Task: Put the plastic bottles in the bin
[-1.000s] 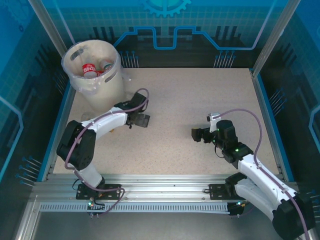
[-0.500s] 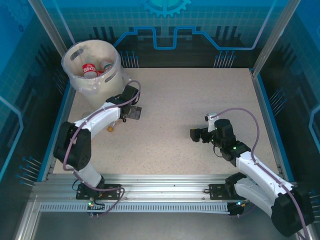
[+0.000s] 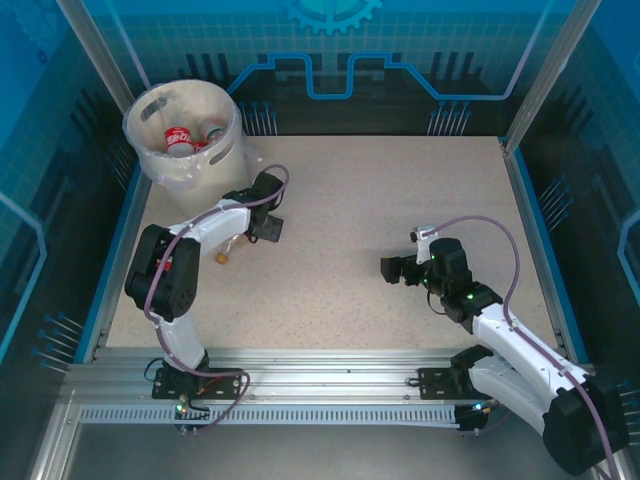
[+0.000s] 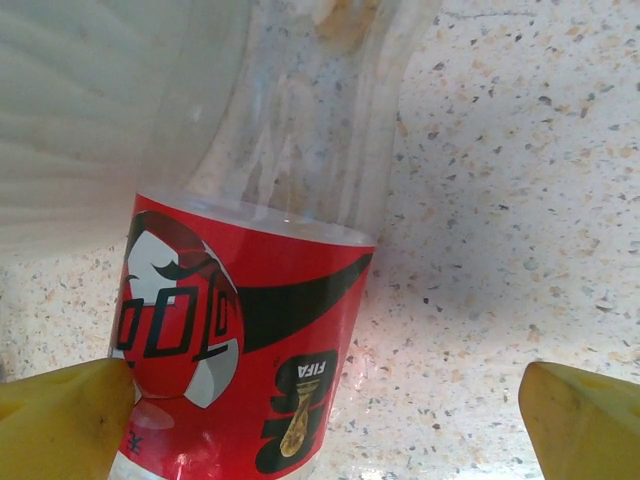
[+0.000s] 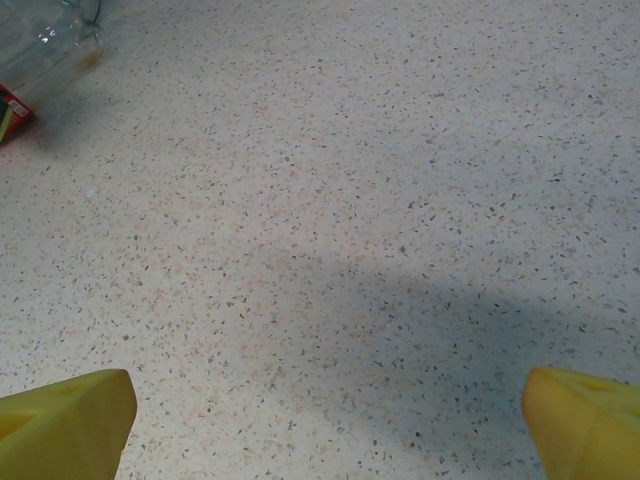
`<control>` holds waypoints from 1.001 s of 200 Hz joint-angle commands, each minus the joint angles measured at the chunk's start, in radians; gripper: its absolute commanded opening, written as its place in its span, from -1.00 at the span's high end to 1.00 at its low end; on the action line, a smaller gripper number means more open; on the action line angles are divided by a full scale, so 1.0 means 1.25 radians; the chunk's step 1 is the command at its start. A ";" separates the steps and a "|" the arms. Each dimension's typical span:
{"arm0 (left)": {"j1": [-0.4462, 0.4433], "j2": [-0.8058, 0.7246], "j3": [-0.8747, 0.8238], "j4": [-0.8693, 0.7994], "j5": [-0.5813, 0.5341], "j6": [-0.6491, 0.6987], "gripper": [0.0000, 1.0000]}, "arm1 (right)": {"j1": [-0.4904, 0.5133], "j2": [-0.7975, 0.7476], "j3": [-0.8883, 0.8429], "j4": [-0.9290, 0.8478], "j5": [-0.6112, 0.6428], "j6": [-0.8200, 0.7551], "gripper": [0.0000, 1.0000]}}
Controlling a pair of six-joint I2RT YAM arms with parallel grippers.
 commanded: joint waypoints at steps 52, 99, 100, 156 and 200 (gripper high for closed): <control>-0.223 -0.099 0.010 -0.077 0.063 -0.103 -0.98 | -0.012 0.034 0.028 0.028 -0.011 -0.006 -0.99; -0.171 -0.067 0.035 -0.057 0.007 -0.067 -0.98 | -0.012 0.029 0.021 0.036 -0.019 0.008 -0.99; -0.168 -0.066 0.035 -0.054 0.008 -0.066 -0.98 | -0.012 0.028 0.020 0.036 -0.019 0.008 -0.99; -0.120 0.060 0.089 -0.004 0.086 -0.046 -0.98 | -0.014 -0.030 0.012 -0.015 0.010 -0.007 -0.99; -0.110 0.121 0.163 -0.003 0.116 -0.028 -0.98 | -0.014 -0.034 0.008 -0.017 0.005 -0.001 -0.99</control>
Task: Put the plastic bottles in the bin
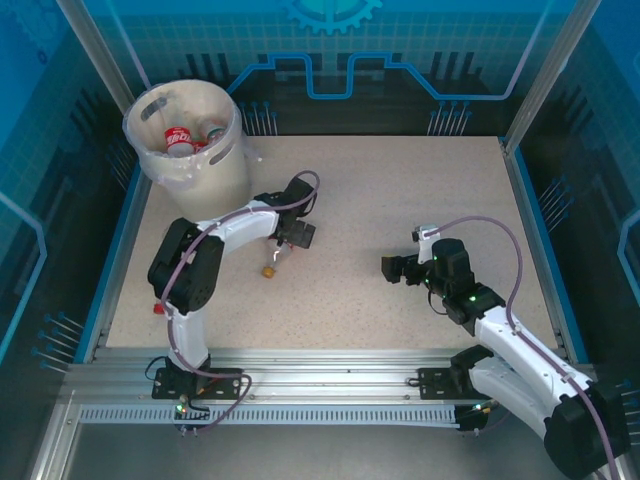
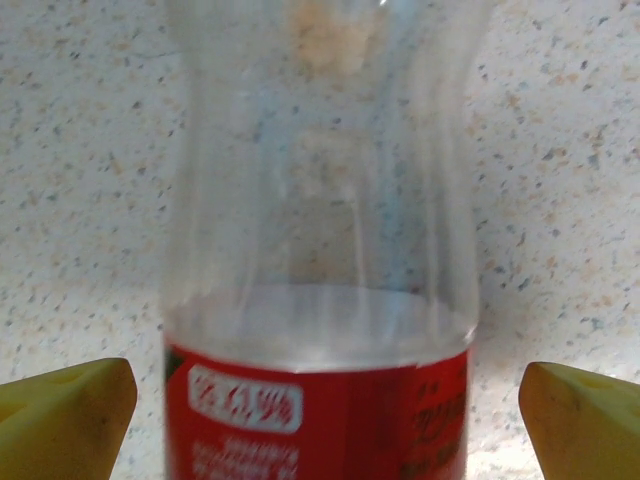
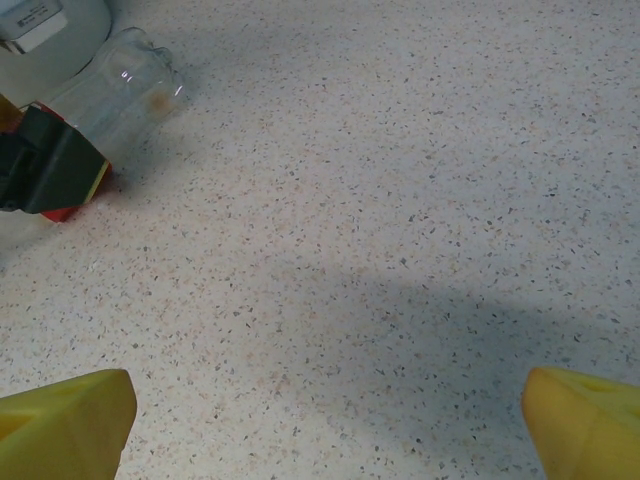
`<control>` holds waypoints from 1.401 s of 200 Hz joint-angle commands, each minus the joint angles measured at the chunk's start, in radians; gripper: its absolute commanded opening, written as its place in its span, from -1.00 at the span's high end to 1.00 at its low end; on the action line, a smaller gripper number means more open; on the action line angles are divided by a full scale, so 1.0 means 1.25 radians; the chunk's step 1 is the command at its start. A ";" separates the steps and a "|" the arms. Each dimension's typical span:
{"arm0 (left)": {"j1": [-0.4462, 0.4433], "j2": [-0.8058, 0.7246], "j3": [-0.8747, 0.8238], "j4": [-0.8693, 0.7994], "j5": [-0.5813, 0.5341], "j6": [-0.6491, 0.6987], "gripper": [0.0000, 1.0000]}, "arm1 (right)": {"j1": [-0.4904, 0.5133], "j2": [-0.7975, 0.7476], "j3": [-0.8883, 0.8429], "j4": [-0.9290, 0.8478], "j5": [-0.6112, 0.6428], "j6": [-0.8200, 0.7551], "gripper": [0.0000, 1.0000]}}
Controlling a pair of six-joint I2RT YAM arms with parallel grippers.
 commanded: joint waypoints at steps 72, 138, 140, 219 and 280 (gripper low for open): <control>0.057 0.140 0.211 -0.038 0.104 0.036 -0.98 | -0.013 -0.008 0.002 -0.006 0.007 -0.001 -0.99; 0.056 0.188 0.244 -0.052 0.110 0.041 -0.55 | -0.014 -0.007 0.007 -0.010 0.008 -0.002 -0.99; 0.056 0.187 0.244 -0.052 0.109 0.040 -0.53 | -0.013 -0.006 0.007 -0.010 0.007 -0.002 -0.99; 0.029 0.052 0.249 -0.051 0.144 0.062 -0.21 | -0.013 0.008 0.022 -0.006 -0.005 0.004 -0.99; 0.048 -0.188 0.302 0.023 0.214 0.107 -0.11 | -0.010 -0.007 0.024 -0.022 0.000 0.011 -0.99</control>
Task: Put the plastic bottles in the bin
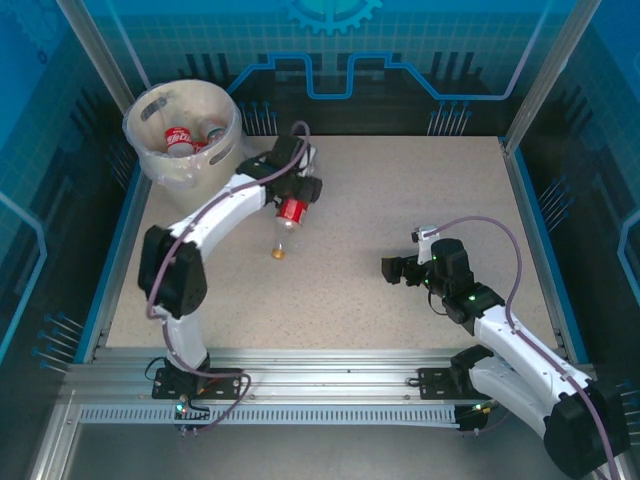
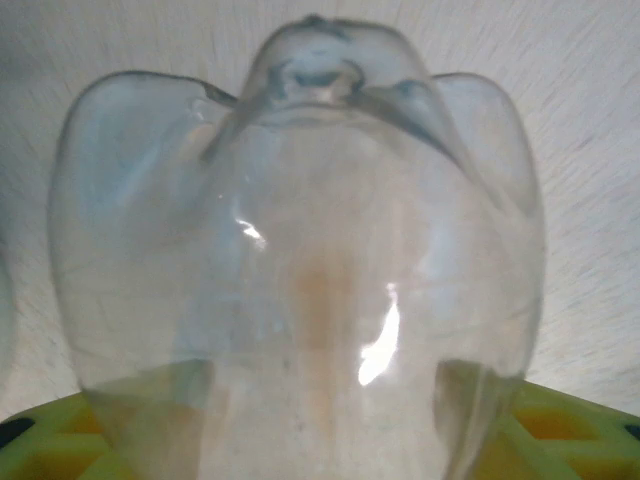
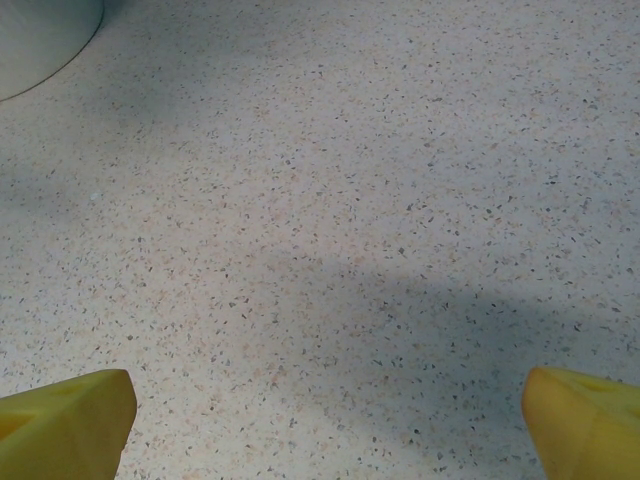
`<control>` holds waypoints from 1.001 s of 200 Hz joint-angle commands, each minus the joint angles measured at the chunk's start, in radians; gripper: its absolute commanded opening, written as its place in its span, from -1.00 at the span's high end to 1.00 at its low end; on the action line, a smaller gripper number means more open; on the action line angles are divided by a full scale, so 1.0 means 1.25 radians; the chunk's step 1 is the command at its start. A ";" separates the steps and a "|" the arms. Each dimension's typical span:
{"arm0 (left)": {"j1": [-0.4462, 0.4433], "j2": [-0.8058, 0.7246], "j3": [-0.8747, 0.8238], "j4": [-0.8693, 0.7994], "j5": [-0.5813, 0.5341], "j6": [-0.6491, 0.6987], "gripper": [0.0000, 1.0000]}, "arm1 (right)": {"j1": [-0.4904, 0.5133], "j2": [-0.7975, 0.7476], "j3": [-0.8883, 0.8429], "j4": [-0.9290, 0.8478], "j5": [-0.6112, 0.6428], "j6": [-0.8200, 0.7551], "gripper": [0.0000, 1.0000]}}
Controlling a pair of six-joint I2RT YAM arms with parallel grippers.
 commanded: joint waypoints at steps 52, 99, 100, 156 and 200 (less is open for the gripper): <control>0.149 -0.238 0.080 0.240 0.048 0.006 0.03 | -0.007 -0.057 0.008 -0.038 0.016 0.011 -0.99; 0.336 -0.276 0.062 0.436 0.068 -0.146 0.02 | -0.007 -0.095 0.004 -0.069 0.029 0.002 -0.99; 0.339 -0.277 0.061 0.441 0.068 -0.149 0.02 | -0.008 -0.095 0.004 -0.069 0.029 0.002 -0.99; 0.410 -0.238 0.054 0.598 0.003 -0.167 0.00 | -0.009 -0.112 0.000 -0.081 0.025 0.004 -0.99; 0.430 -0.112 0.177 0.475 -0.038 -0.087 0.00 | -0.009 -0.136 0.002 -0.107 0.035 -0.005 -0.99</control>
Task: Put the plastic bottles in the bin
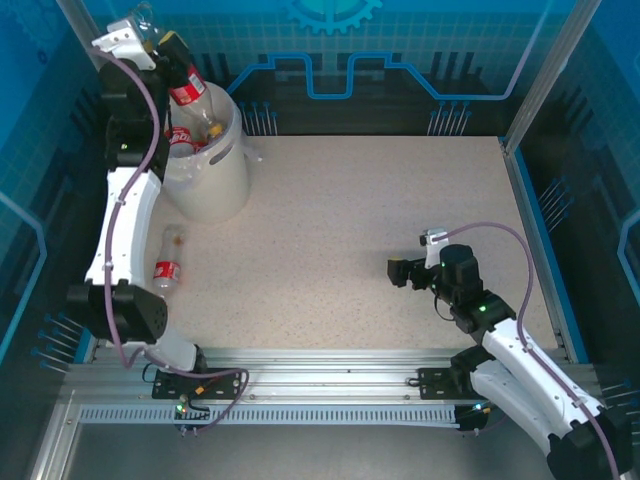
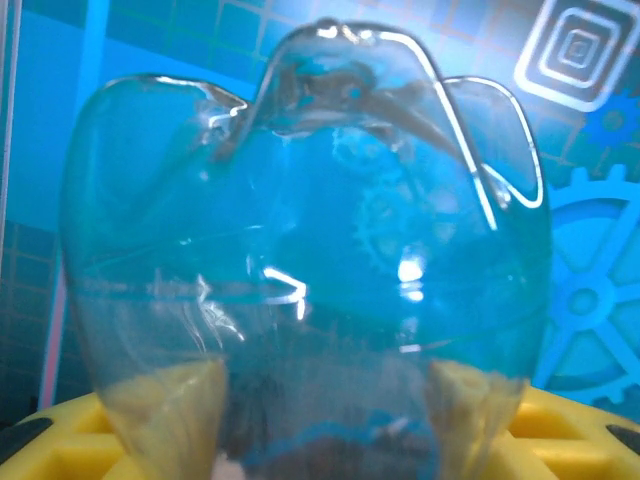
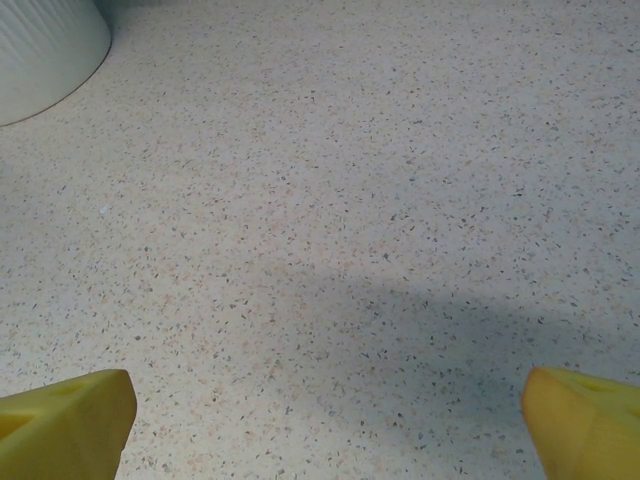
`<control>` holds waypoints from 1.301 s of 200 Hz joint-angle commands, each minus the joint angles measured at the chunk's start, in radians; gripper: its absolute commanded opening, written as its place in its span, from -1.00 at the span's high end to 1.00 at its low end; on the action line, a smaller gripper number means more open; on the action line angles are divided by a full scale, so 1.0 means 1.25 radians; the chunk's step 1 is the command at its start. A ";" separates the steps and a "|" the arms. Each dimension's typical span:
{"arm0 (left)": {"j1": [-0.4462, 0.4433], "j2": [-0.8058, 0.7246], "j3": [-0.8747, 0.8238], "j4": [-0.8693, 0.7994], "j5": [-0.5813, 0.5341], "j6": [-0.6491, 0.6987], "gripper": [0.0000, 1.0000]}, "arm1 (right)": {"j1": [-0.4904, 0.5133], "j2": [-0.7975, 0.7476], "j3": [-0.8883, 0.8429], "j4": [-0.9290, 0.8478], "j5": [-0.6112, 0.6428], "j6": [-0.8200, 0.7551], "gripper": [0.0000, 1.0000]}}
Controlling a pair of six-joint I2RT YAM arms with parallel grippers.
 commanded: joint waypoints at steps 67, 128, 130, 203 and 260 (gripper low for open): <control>0.019 0.195 0.175 -0.187 -0.086 0.192 -0.07 | -0.009 -0.048 -0.001 -0.059 0.023 -0.017 -0.99; 0.025 0.319 0.342 -0.422 -0.045 0.206 -0.12 | -0.009 -0.042 -0.004 -0.049 0.011 -0.012 -0.99; 0.026 0.325 0.351 -0.432 -0.040 0.206 -0.12 | -0.009 -0.042 -0.003 -0.050 0.011 -0.012 -0.99; 0.030 0.454 0.509 -0.644 0.023 0.213 -0.39 | -0.009 -0.037 0.001 -0.047 0.012 -0.018 -0.99; 0.030 0.410 0.532 -0.643 0.048 0.237 -0.98 | -0.009 -0.018 0.005 -0.036 0.005 -0.016 -0.99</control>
